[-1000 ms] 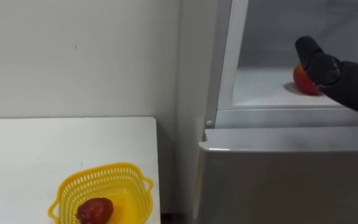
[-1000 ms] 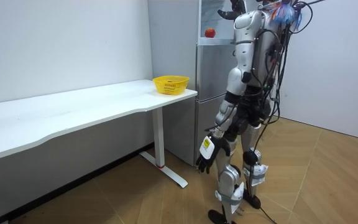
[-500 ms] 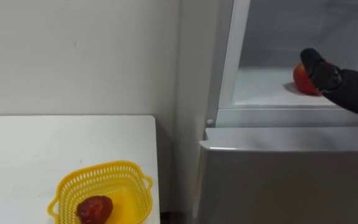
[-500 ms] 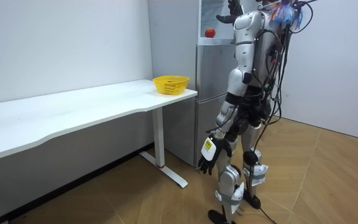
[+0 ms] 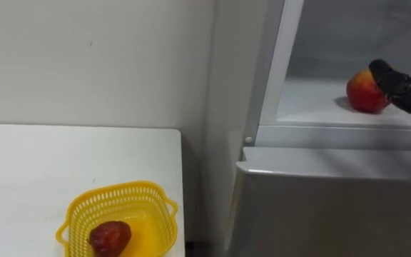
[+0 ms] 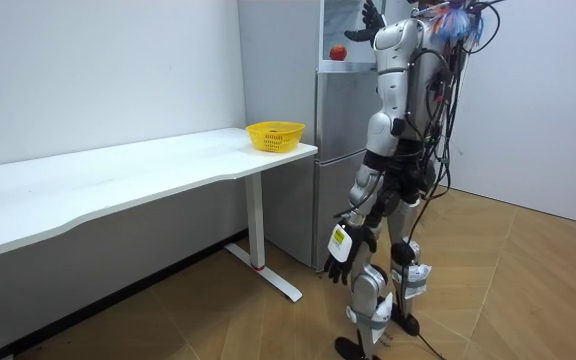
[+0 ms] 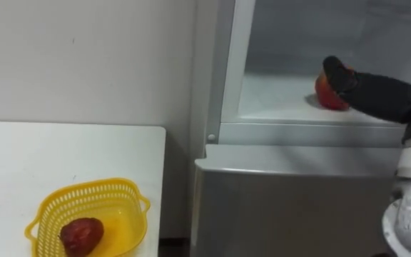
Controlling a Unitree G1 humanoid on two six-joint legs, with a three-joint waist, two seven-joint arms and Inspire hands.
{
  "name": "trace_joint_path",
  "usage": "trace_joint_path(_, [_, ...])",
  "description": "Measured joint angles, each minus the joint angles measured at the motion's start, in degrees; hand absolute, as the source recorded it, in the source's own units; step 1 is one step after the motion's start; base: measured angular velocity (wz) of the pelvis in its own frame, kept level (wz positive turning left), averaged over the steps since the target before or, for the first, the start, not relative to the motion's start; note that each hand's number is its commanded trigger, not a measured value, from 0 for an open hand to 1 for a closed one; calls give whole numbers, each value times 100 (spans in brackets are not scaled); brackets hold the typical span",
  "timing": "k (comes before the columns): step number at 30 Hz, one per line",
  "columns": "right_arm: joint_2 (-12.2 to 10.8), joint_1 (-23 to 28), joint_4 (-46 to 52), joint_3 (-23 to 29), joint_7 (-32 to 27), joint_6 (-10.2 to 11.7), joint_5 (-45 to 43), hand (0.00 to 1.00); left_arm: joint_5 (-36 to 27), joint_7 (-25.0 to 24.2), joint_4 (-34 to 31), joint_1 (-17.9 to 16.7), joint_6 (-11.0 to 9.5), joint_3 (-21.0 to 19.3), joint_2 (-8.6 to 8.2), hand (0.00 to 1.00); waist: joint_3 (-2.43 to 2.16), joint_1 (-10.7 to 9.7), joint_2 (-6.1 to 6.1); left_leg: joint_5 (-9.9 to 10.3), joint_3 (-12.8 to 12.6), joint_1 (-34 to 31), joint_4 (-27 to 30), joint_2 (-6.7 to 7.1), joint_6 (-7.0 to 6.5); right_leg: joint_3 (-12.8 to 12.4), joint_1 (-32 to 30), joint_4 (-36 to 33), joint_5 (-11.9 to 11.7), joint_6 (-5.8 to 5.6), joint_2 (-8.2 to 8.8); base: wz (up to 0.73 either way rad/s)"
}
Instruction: Retrieve from the upper fridge
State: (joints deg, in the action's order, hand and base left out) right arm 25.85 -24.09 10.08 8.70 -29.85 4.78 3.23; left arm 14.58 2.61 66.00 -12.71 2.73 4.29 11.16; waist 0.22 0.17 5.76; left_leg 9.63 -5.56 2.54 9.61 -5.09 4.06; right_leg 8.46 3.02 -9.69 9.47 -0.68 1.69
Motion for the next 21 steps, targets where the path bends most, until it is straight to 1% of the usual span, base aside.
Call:
trace_joint_path(1, [40,-242,-175,8,-2,-1,10,0,-1,-13,-39,-42,16,-37,0,0,-6,-11,9,0,8,-8,7,0,0,10,7,0,0,1,0,6])
trace_joint_path(2, [70,-368,-273,20,-4,-2,42,0,-1,-35,-67,-56,36,-74,0,0,-10,-19,14,0,18,-14,11,1,0,21,9,0,-1,1,1,8])
trace_joint_path(3, [171,-570,-462,70,-6,-16,108,0,-6,-57,-120,-62,75,-123,11,0,-26,-28,39,0,44,-25,20,3,0,46,16,1,-1,3,3,12])
trace_joint_path(4, [289,-762,-724,88,-7,-37,154,0,-9,-67,-141,-70,77,-158,31,0,-21,-26,55,0,71,-17,30,4,0,75,45,5,-2,3,5,13])
trace_joint_path(7, [580,-1075,-1234,107,-44,-174,334,0,-10,-77,-183,-84,99,-197,86,0,-12,4,81,0,97,14,54,7,0,123,118,17,-1,2,11,10])
trace_joint_path(11, [622,-1100,-1411,108,-77,-248,349,0,-15,-145,-234,-116,120,-365,85,0,1,18,60,0,97,8,69,7,0,119,120,17,-1,3,11,0])
trace_joint_path(12, [622,-1100,-1443,108,-68,-303,349,0,-5,-193,-311,-145,158,-417,87,0,7,18,52,0,99,-1,76,7,0,118,113,16,-1,2,10,0])
trace_joint_path(13, [624,-1101,-1497,108,-59,-308,373,0,-5,-211,-369,-167,184,-444,87,0,7,18,49,0,108,-12,78,7,0,126,107,15,-1,2,10,0])
trace_joint_path(15, [630,-1111,-1643,108,-54,-316,533,0,-4,-212,-397,-178,200,-520,84,0,1,22,56,0,121,-28,80,7,0,142,97,13,-1,2,10,4])
trace_joint_path(16, [632,-1116,-1694,108,-56,-355,556,0,-1,-209,-412,-186,202,-532,84,0,-3,22,58,0,129,-44,83,7,0,151,86,13,-1,3,10,4])
trace_joint_path(21, [646,-1134,-1791,108,-22,-365,720,0,-6,-208,-411,-189,224,-532,82,0,-16,17,75,0,157,-78,104,7,1,190,76,13,-3,6,11,4])
